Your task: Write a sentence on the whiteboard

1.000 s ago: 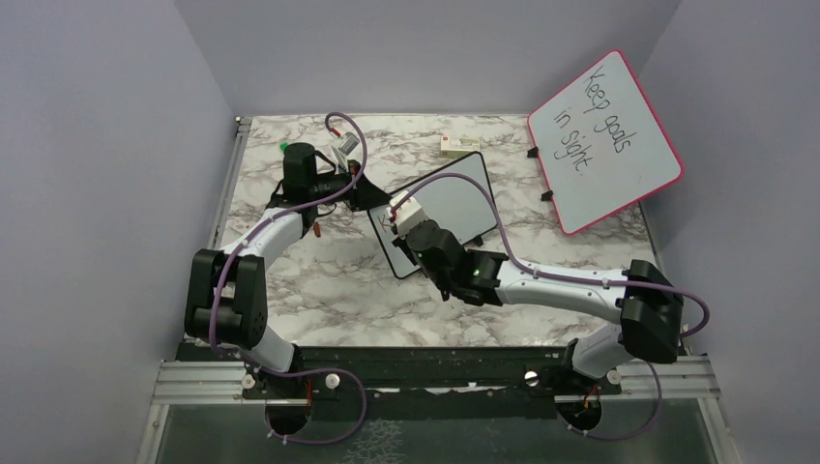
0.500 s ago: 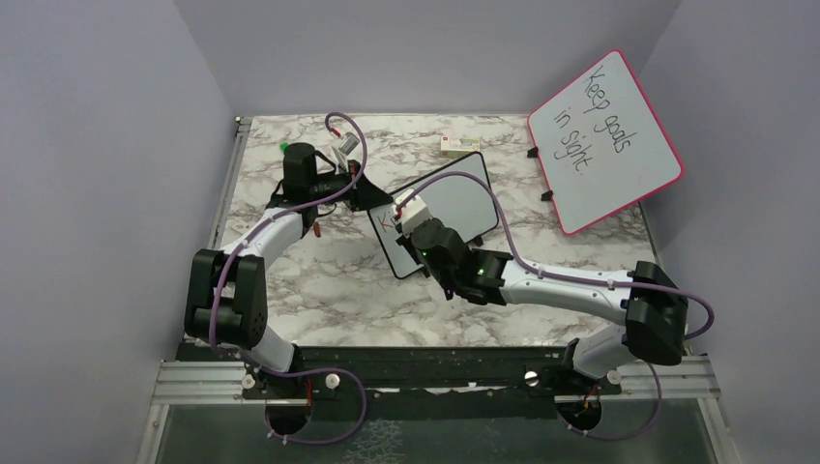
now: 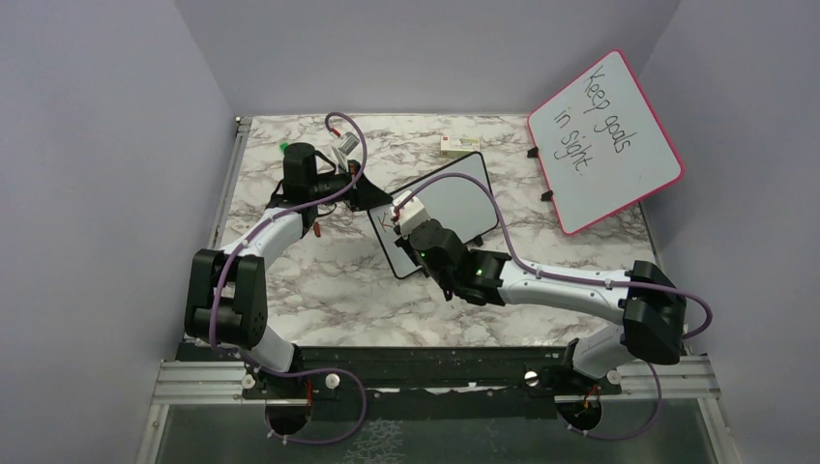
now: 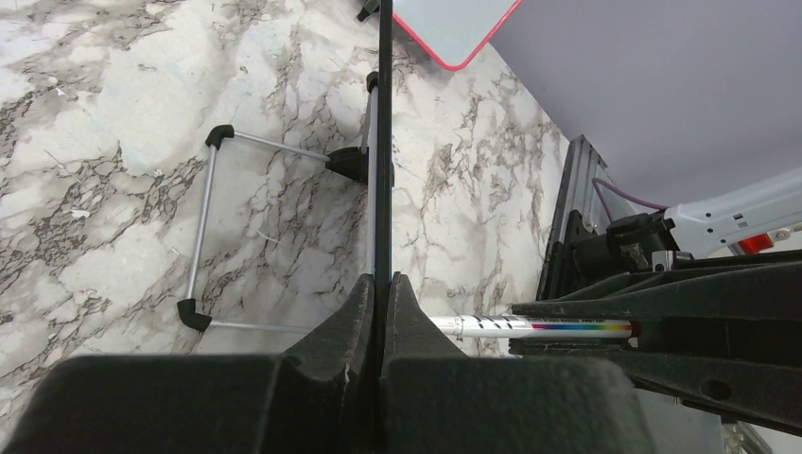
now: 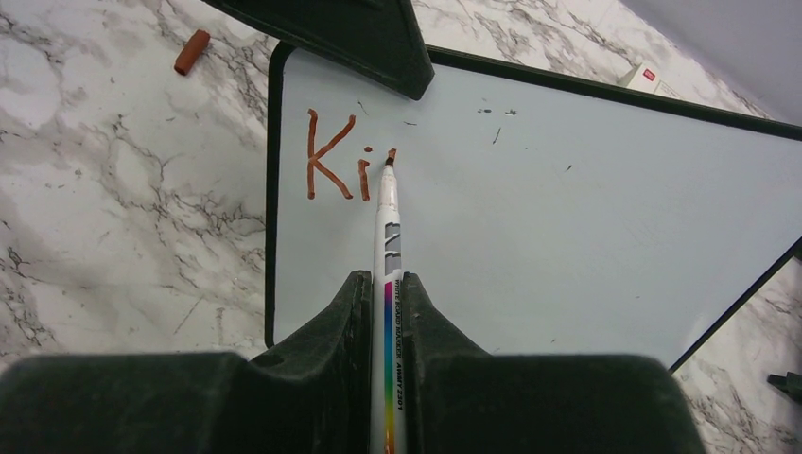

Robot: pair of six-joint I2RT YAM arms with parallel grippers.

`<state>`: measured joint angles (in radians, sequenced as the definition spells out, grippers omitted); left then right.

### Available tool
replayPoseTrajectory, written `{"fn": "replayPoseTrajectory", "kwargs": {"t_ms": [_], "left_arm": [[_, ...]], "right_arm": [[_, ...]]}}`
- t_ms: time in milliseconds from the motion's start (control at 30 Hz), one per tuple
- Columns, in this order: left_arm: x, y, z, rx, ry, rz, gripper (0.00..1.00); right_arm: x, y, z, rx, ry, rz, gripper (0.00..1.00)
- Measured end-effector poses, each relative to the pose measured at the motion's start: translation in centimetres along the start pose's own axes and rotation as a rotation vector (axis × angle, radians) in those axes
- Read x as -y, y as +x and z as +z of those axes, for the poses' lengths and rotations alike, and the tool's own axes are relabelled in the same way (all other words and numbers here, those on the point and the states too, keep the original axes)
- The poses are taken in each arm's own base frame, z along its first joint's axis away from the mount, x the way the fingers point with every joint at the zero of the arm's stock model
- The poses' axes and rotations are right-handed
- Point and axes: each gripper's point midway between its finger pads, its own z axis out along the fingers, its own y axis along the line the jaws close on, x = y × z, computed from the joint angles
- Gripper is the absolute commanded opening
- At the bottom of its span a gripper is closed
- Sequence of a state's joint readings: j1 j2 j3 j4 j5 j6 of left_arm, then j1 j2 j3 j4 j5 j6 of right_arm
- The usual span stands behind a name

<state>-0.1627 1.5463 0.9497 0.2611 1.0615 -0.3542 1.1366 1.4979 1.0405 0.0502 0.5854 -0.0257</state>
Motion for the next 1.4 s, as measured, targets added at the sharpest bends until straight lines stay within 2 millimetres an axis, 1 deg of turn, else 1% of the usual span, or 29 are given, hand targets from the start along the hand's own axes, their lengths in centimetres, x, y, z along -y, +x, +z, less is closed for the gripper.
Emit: {"fn": "replayPoseTrajectory", "kwargs": {"t_ms": [367,567,933,1400], "left_arm": [[0.0,0.0,0.0,0.0,0.0,0.0,0.0],[0.0,0.0,0.0,0.0,-0.001,0.001,0.0],[0.0,0.0,0.0,0.0,-0.001,0.001,0.0],[-0.2,0.0,0.0,0.001,-0.003,-0.001,0.0]], "right_arm": [[0.3,0.1,0.1,-0.001,0.02,-0.001,0.01],[0.8,0.1,0.2,-0.003,0.043,0.004,0.01],[0.8,0.3,0.2,-0.007,0.047,0.03,0.01],[0.9,1.5,0.0,-0.038,0.049,0.057,0.01]]}}
